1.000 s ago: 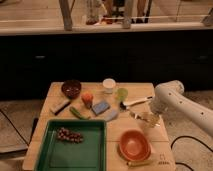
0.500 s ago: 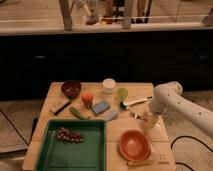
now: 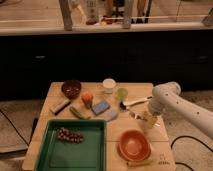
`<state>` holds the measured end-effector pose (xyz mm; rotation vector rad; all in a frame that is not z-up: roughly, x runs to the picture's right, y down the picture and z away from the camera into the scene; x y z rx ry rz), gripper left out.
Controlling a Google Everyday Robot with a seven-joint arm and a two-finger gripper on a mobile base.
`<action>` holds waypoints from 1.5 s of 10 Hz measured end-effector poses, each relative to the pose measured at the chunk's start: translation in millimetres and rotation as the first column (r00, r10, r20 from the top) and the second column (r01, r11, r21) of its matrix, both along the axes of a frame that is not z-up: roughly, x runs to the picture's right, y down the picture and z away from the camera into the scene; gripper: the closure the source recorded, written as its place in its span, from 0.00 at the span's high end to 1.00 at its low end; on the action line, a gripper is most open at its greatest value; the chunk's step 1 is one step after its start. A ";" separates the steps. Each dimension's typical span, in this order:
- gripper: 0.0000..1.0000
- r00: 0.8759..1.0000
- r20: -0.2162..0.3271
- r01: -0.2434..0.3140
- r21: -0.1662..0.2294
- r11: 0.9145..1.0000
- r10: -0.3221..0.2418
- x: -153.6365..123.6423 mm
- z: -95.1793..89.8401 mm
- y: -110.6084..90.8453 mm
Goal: Place fork in tray
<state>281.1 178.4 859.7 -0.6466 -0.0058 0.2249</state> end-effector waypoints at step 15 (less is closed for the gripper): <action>0.80 1.000 -0.001 0.013 -0.023 1.000 -0.013 -8.6 7.4 1.2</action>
